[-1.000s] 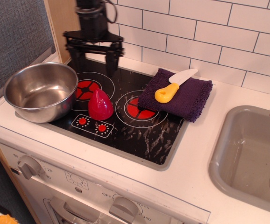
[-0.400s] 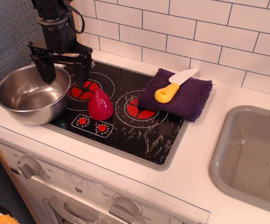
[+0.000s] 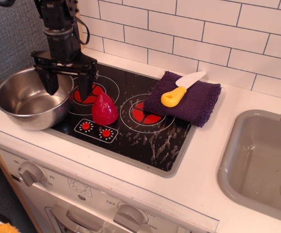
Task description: Move the pot to upper left of oventop
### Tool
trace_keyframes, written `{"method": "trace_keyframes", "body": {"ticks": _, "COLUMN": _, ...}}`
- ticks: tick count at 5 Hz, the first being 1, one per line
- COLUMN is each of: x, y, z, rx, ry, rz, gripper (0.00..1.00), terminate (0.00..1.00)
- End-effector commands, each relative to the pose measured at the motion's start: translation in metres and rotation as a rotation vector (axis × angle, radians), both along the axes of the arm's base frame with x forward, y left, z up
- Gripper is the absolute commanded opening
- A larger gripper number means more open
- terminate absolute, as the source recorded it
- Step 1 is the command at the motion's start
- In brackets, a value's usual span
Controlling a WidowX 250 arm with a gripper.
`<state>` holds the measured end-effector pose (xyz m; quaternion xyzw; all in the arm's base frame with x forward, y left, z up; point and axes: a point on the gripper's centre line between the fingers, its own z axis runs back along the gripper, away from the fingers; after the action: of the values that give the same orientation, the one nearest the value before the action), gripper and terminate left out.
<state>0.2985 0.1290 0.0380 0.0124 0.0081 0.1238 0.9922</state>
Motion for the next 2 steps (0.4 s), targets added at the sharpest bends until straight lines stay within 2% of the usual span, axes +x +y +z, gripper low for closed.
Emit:
{"method": "trace_keyframes", "body": {"ticks": 1, "x": 0.0015, "y": 0.0028, "z": 0.0061, "rx": 0.018, "ry": -0.022, "rz": -0.002, "gripper": 0.0, "terminate": 0.0}}
{"method": "trace_keyframes", "body": {"ticks": 2, "x": -0.0005, "y": 0.0047, "z": 0.0089, "rx": 0.021, "ry": -0.03, "rz": 0.005, "gripper": 0.0, "terminate": 0.0}}
